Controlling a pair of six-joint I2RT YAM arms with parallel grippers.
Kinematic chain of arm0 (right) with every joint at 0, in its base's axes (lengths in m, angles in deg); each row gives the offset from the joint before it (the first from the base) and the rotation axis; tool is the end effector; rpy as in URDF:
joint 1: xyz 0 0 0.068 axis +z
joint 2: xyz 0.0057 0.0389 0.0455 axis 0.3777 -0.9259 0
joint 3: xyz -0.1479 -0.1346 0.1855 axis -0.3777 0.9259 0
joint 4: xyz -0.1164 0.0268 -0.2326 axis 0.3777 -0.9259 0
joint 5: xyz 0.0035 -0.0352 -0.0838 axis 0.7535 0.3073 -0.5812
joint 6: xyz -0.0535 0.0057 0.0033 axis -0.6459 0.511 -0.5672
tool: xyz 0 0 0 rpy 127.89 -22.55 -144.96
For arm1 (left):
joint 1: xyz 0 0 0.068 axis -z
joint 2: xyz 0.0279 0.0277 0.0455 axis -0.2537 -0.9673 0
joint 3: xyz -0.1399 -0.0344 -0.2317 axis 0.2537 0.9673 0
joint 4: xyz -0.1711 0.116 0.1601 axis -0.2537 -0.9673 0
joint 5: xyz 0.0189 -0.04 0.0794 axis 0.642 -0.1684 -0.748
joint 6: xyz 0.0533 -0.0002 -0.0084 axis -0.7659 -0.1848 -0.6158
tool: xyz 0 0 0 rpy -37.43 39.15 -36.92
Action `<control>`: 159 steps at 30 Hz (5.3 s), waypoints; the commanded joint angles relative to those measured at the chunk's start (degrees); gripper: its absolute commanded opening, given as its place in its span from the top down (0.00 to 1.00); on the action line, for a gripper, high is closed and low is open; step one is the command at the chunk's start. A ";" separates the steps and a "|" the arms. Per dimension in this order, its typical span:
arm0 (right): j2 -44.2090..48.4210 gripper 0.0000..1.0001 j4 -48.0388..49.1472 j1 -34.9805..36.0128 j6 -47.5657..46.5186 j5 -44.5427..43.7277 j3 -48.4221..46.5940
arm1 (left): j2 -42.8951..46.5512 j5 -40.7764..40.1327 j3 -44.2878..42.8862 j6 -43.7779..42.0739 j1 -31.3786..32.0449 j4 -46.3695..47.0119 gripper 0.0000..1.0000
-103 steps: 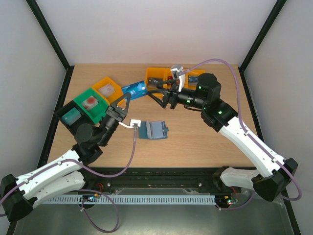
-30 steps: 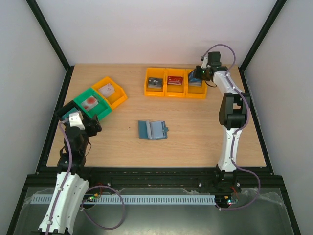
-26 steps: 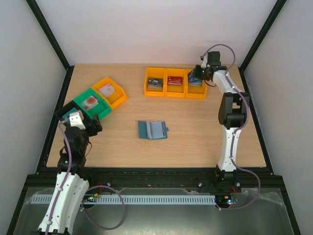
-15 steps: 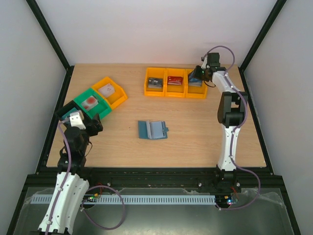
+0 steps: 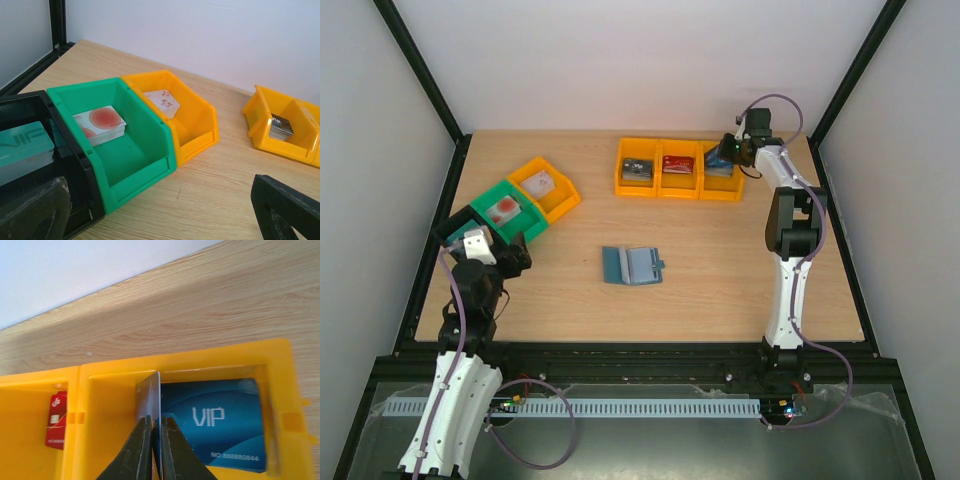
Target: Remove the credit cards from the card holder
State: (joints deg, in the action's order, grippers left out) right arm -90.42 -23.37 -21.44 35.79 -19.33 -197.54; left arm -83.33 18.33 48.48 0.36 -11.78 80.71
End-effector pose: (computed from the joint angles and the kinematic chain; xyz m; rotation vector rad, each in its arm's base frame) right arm 0.5366 0.0228 0.2045 0.1183 2.3039 0.7052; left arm 0.1324 -0.0045 0.2328 -0.2859 1.7181 -0.2241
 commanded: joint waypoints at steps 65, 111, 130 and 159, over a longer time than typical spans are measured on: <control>8.85 0.88 -9.55 7.95 -4.30 -22.09 4.56 | -1.02 7.47 -0.22 -1.06 0.25 4.53 0.01; 33.88 0.69 16.53 34.58 -1.18 0.16 64.19 | -64.85 24.03 -12.73 23.18 27.54 26.97 0.58; 46.34 0.57 21.77 30.38 -5.59 1.36 69.34 | -54.69 32.88 -10.61 7.83 29.56 32.59 0.98; 77.77 0.23 38.16 31.71 -12.99 21.32 74.38 | -18.62 42.25 -12.31 -11.15 25.65 36.76 0.98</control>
State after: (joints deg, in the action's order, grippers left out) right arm -12.59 13.79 8.53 23.84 3.33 -119.99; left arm -103.09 58.72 36.22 -11.95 14.14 112.82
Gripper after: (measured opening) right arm 0.766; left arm 0.048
